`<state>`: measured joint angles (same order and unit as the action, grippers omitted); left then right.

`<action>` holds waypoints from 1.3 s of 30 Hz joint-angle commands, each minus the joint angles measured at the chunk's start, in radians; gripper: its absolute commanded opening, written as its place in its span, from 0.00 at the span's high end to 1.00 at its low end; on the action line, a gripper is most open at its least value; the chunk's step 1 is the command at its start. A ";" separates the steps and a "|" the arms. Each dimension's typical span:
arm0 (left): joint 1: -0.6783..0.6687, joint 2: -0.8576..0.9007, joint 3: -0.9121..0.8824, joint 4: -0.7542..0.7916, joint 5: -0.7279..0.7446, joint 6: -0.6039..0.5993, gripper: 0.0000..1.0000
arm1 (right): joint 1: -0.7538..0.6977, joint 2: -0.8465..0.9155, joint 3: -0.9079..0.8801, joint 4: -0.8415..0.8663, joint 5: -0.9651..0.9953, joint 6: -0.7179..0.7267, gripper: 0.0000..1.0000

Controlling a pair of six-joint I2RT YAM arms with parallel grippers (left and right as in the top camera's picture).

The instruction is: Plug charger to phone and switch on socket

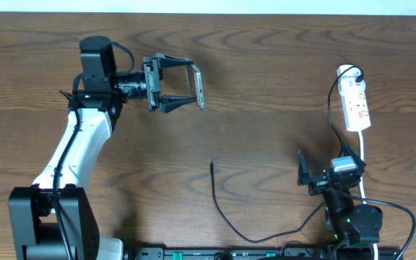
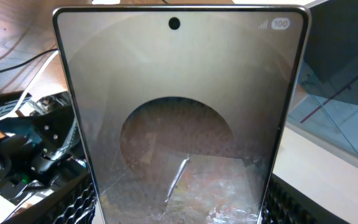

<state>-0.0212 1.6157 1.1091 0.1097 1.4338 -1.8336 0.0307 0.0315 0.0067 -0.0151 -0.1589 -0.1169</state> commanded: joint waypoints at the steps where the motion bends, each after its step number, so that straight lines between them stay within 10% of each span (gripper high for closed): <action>1: 0.006 -0.023 0.021 0.009 0.021 0.000 0.92 | 0.008 -0.002 -0.001 0.014 -0.035 0.034 0.01; 14: 0.006 -0.023 0.021 0.009 0.021 0.007 0.93 | 0.008 0.142 0.217 -0.055 -0.099 0.066 0.01; 39: 0.006 -0.023 0.021 0.009 0.009 0.030 0.93 | 0.013 1.359 0.944 -0.021 -1.063 0.287 0.01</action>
<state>-0.0212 1.6157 1.1091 0.1116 1.4292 -1.8248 0.0353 1.3293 0.9279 -0.0685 -1.0264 0.0784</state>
